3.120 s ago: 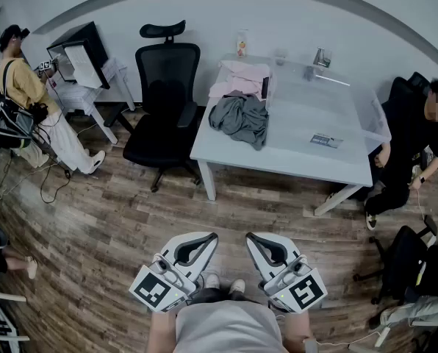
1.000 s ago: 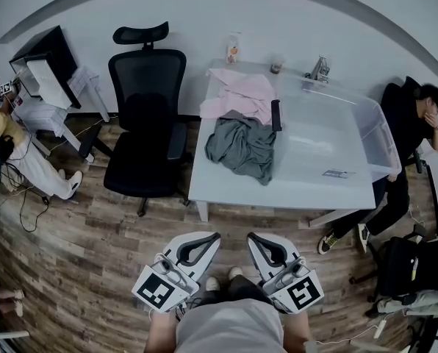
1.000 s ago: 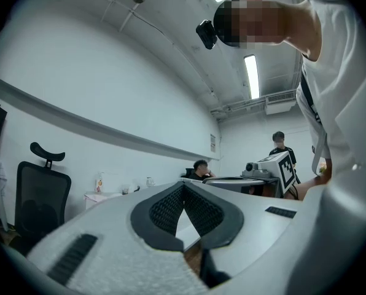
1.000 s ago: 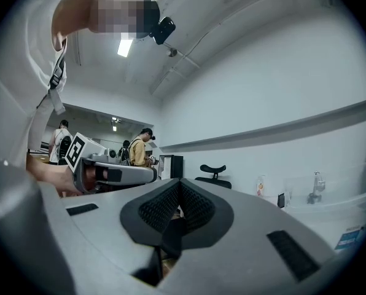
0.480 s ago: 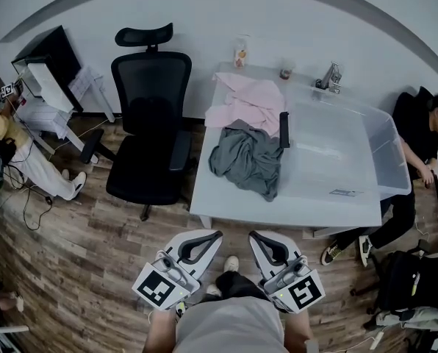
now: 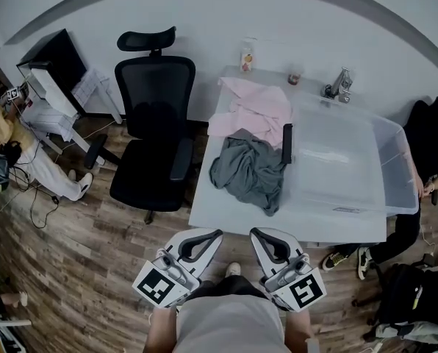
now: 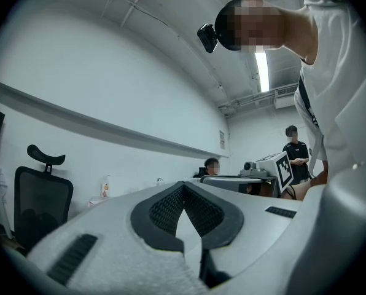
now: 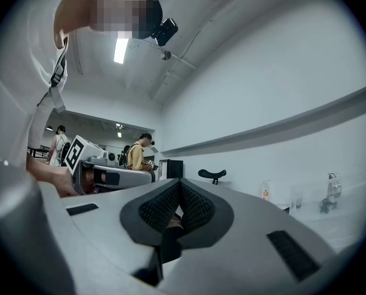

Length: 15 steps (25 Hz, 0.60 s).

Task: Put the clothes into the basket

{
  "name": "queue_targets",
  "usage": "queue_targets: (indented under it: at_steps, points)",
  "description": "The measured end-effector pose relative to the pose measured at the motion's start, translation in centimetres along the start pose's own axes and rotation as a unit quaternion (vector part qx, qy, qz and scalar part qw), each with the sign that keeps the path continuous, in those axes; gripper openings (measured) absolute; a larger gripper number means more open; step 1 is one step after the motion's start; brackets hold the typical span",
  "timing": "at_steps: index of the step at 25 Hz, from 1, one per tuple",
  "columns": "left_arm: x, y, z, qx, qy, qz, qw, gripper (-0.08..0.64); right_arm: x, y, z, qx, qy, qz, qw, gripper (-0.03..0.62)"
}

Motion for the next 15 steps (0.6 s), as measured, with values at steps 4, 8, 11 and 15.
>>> queue_targets:
  at_steps: [4, 8, 11, 15]
  points:
    - [-0.8, 1.1, 0.1, -0.019, 0.006, -0.006, 0.9998, 0.005, -0.9, -1.3, 0.2, 0.002, 0.002, -0.002, 1.0, 0.005]
    - [-1.5, 2.2, -0.1, -0.01, 0.005, -0.011, 0.9999, 0.005, -2.2, -2.1, 0.2, 0.002, -0.002, -0.009, 1.0, 0.005]
    - [-1.9, 3.5, 0.2, -0.019, 0.006, -0.009, 0.9998, 0.005, -3.3, -2.7, 0.7, -0.004, 0.0, -0.006, 1.0, 0.005]
    - [-2.4, 5.7, 0.4, 0.011, 0.021, 0.002, 0.9997, 0.005, -5.1, -3.2, 1.3, 0.002, 0.009, 0.004, 1.0, 0.005]
Point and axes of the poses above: the fingertips, and each gripper's own axes: x backward along the fingers, y to its left, z out of its underside, the point moved 7 cm from there along x, backward along the fingers, and after that the axes turned 14 degrees about z, right-handed, at the moved point
